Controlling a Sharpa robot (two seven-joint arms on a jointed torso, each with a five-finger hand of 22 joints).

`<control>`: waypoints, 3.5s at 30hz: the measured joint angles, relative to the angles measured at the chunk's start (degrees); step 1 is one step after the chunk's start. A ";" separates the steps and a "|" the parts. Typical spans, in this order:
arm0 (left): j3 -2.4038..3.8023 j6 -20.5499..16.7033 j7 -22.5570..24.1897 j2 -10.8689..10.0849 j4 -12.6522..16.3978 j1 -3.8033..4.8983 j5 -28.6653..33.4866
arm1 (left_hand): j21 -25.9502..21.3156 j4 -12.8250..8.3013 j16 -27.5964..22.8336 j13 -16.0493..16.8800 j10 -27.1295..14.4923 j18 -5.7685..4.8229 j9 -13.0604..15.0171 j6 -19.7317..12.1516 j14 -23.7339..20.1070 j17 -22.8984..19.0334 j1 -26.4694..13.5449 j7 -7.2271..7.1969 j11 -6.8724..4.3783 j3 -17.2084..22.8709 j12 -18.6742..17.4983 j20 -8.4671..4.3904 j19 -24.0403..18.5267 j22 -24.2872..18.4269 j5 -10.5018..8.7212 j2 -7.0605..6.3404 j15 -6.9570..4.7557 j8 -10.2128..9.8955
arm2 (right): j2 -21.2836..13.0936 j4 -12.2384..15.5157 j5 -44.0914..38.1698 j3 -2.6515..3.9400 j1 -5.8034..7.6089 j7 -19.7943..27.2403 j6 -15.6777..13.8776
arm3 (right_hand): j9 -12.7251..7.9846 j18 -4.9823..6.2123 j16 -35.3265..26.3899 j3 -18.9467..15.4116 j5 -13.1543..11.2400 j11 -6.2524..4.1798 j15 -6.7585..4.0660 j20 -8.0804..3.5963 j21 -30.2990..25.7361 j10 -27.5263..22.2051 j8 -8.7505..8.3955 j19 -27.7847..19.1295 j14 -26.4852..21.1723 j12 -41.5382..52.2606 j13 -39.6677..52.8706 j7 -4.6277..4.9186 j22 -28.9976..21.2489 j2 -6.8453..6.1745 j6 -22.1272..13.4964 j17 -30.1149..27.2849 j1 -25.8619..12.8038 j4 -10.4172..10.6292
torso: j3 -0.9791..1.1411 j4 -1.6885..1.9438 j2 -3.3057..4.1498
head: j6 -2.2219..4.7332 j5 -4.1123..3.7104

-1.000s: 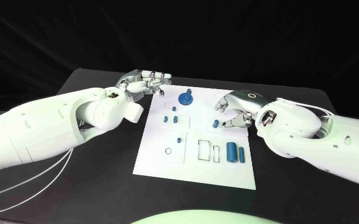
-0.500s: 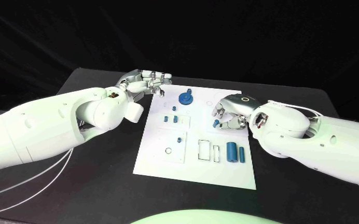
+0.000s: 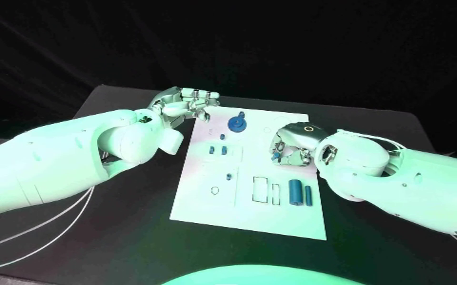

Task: Assemble the parts on the task board

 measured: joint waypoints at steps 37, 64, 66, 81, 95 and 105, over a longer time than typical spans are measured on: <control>-0.01 -0.03 0.05 0.28 -0.45 0.00 -0.03 | -0.20 -0.16 0.00 0.00 0.00 0.00 -0.04 0.00 0.00 -0.10 0.00 0.00 0.00 -0.16 0.00 0.00 0.00 -0.04 0.21 0.00 0.00 0.00 | -4.20 10.50 0.47 0.68 1.69 0.54 -5.49 | 0.79 -0.90 0.88 12.26 -4.58 1.61 0.22 0.33 3.88 3.48 0.90 0.72 0.21 -3.81 0.01 0.23 0.02 -0.42 4.03 0.50 2.20 -3.87 | -0.06 -0.09 -0.16 | -0.15 0.21; -0.01 0.01 0.04 1.38 -1.16 -0.01 -0.05 | -0.20 -0.16 0.00 0.00 0.00 0.00 -0.04 0.00 0.00 -0.09 0.23 0.00 0.00 -0.16 0.00 0.00 0.00 -0.03 0.20 0.23 0.00 0.00 | 12.02 5.42 0.92 0.13 -5.30 2.27 -7.29 | 0.65 -0.90 0.88 14.39 -4.09 1.72 0.22 0.33 3.65 3.60 0.52 0.72 0.21 -4.92 -0.07 0.64 0.01 -1.27 4.04 0.49 1.36 -4.74 | -0.14 0.09 -0.07 | -1.14 3.09; -0.01 0.02 0.03 1.40 -1.15 -0.01 -0.05 | -0.20 -0.16 0.00 0.00 0.00 0.00 -0.03 0.00 0.00 -0.09 0.23 0.00 0.00 -0.16 0.00 0.00 0.00 -0.03 0.20 0.23 0.00 0.00 | 12.55 4.70 0.74 0.06 -5.55 2.27 -7.24 | 0.65 -0.90 0.88 14.40 -3.96 1.74 0.22 0.33 3.65 3.63 0.52 0.72 0.21 -4.92 -0.08 0.64 0.00 -1.41 4.04 0.49 1.21 -4.74 | -0.14 0.10 -0.07 | -1.33 3.33; -0.01 0.13 -0.02 1.53 -1.19 0.00 -0.05 | -0.20 -0.16 0.00 0.00 0.00 0.00 -0.03 0.00 0.00 -0.09 0.23 0.00 0.00 -0.16 0.00 0.00 0.00 -0.03 0.19 0.23 0.00 0.00 | 13.88 2.61 0.01 -0.26 -6.09 2.16 -6.28 | 0.63 -0.90 0.87 15.17 -3.54 1.74 0.23 0.33 3.65 3.78 0.20 0.72 0.21 -5.13 -0.06 0.64 -0.01 -1.72 4.03 0.48 0.91 -5.06 | -0.08 0.06 -0.09 | -1.80 3.98; -0.02 0.25 -0.13 1.53 -1.26 0.00 -0.05 | -0.19 -0.32 0.00 0.00 0.00 0.00 -0.03 0.00 0.00 -0.14 0.23 0.00 0.00 -0.32 0.27 0.00 0.00 -0.03 0.19 0.23 0.00 0.00 | 13.75 2.73 -0.17 -0.34 -6.16 2.11 -5.04 | 0.67 -0.90 0.87 15.63 -3.30 1.94 0.24 0.33 3.66 3.99 0.13 0.72 0.22 -5.27 -0.01 0.55 -0.02 -2.09 3.94 0.47 0.53 -5.19 | -0.08 0.09 -0.10 | -2.06 4.19; -0.02 0.30 -0.20 1.56 -1.28 0.00 -0.06 | -0.19 -0.32 0.00 0.00 0.00 0.00 -0.08 0.00 0.00 -0.14 0.23 0.00 0.00 -0.32 0.26 0.00 0.00 -0.03 0.19 0.23 0.00 0.00 | 13.89 2.55 -0.26 -0.34 -6.19 2.04 -4.51 | 0.68 -0.90 0.87 15.64 -3.28 1.94 0.24 0.33 3.47 4.00 0.07 0.71 0.22 -5.36 0.02 0.55 -0.02 -2.24 3.92 0.47 0.38 -5.19 | -0.11 0.09 -0.11 | -2.14 4.14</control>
